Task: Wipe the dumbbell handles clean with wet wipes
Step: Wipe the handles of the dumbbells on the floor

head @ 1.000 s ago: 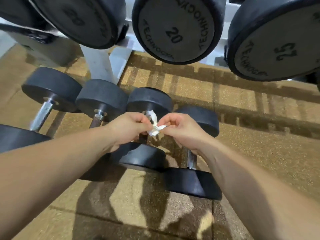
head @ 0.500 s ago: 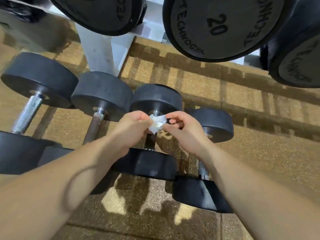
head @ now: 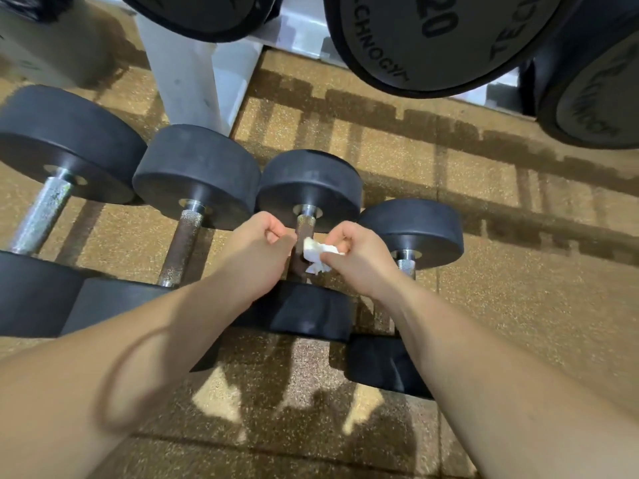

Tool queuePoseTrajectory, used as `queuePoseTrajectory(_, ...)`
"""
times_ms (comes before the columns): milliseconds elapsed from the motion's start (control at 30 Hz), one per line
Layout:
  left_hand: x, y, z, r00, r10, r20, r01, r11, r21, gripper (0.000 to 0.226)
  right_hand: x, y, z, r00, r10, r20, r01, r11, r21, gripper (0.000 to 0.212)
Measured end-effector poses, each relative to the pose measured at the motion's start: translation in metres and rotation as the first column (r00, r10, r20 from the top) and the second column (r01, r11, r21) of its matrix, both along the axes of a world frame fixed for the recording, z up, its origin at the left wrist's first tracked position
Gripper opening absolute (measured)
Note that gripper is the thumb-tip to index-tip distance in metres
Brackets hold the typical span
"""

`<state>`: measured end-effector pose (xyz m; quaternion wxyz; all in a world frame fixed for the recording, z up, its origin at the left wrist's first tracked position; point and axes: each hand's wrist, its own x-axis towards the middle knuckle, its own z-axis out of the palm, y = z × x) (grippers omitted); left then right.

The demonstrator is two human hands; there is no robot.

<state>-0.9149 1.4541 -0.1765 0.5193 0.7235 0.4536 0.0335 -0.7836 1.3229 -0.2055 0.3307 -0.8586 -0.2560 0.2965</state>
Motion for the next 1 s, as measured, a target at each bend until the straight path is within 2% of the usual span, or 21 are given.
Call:
queuePoseTrajectory(100, -0.014, -0.009, 0.008, 0.992, -0.120, -0.047, 0.127, 0.976, 0.179, 0.017, 0.010, -0.003, -0.007, 1.000, 0.008, 0.017, -0.009, 1.000, 0.007, 0.007)
queuePoseTrajectory(300, -0.032, -0.020, 0.002, 0.966, -0.256, -0.022, 0.250, 0.916, 0.313, 0.040, 0.022, 0.027, -0.015, 0.998, 0.045, 0.037, -0.048, 0.995, 0.085, 0.013)
queuePoseTrajectory(467, -0.037, -0.028, -0.027, 0.964, -0.255, 0.073, 0.194, 0.864, 0.465, 0.036, 0.022, 0.034, -0.036, 0.978, 0.116, 0.173, -0.125, 0.991, 0.039, 0.018)
queuePoseTrajectory(600, -0.035, -0.031, -0.036, 0.965, -0.241, 0.109, 0.158, 0.857, 0.491, 0.030, 0.020, 0.033, -0.045, 1.000, -0.004, 0.012, 0.003, 0.996, 0.087, 0.011)
queuePoseTrajectory(700, -0.037, -0.031, -0.037, 0.964, -0.240, 0.116, 0.153, 0.855, 0.495, 0.027, 0.014, 0.034, -0.041, 0.975, 0.142, 0.170, -0.170, 0.972, 0.164, 0.008)
queuePoseTrajectory(800, -0.037, -0.028, -0.040, 0.970, -0.224, 0.095, 0.151, 0.859, 0.490, 0.027, 0.016, 0.036, -0.047, 0.909, 0.274, 0.313, -0.336, 0.928, 0.163, 0.019)
queuePoseTrajectory(867, -0.038, -0.028, -0.041, 0.970, -0.220, 0.105, 0.143, 0.862, 0.487, 0.026, 0.023, 0.039, -0.052, 0.903, 0.295, 0.313, -0.348, 0.929, 0.128, 0.022)
queuePoseTrajectory(1000, -0.039, -0.029, -0.041, 0.968, -0.193, 0.161, 0.102, 0.888, 0.449, 0.025, 0.027, 0.045, -0.052, 0.944, 0.224, 0.244, -0.261, 0.956, 0.133, 0.018)
